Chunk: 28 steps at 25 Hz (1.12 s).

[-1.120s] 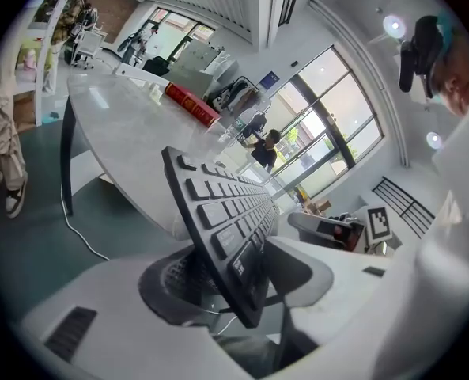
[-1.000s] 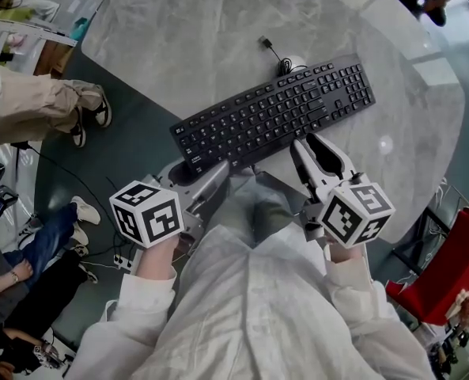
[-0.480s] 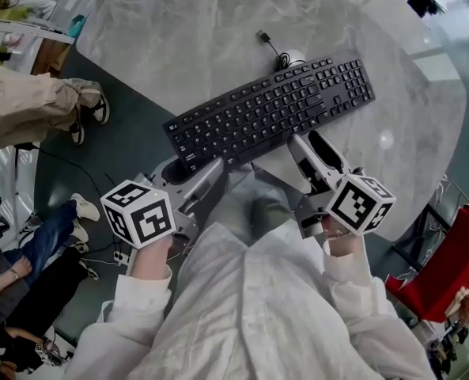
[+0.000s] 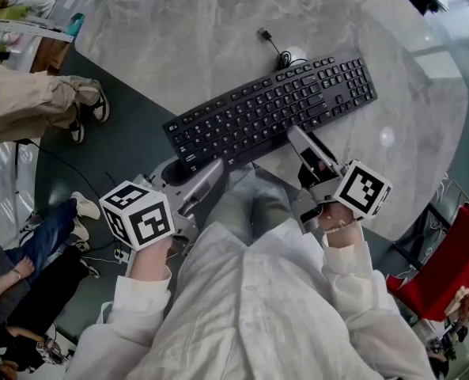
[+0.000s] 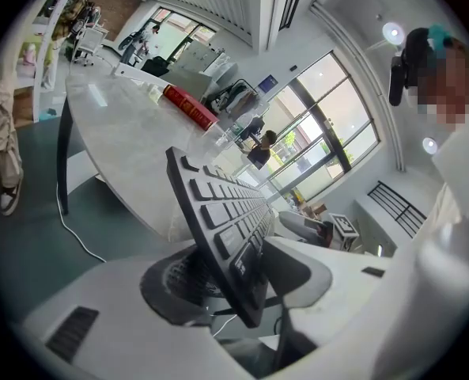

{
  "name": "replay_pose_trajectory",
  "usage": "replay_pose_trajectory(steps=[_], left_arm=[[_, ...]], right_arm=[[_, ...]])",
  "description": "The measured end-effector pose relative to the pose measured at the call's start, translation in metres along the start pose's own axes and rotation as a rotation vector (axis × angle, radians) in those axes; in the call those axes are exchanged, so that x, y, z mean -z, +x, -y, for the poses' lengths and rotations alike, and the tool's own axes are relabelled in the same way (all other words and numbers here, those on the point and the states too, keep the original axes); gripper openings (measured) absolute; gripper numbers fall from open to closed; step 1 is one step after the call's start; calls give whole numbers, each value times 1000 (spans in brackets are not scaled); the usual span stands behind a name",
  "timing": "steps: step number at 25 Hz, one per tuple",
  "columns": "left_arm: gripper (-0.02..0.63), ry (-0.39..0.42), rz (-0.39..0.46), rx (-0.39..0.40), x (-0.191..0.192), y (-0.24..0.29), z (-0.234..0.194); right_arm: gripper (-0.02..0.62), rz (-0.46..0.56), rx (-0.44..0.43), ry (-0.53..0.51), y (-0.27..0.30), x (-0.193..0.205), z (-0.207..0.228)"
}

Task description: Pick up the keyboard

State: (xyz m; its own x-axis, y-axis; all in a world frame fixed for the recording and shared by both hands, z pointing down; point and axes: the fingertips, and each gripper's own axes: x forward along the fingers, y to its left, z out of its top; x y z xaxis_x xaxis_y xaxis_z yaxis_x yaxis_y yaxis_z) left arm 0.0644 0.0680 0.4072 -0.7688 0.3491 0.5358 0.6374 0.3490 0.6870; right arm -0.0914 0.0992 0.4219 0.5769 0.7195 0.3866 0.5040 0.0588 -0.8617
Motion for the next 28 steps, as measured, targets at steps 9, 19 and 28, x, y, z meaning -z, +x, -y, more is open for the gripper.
replay_pose_trajectory(steps=[9,19,28], left_arm=[[207,-11,-12,-4,1,0,-1],[206,-15,-11,-11,-3,-1,0],[206,-16,-15,-13,-2,-1,0]], right_arm=[[281,20,20,121,6,-2,19],[281,33,-26,204,18,-8,25],[279,71,-63,257,25,-16,25]])
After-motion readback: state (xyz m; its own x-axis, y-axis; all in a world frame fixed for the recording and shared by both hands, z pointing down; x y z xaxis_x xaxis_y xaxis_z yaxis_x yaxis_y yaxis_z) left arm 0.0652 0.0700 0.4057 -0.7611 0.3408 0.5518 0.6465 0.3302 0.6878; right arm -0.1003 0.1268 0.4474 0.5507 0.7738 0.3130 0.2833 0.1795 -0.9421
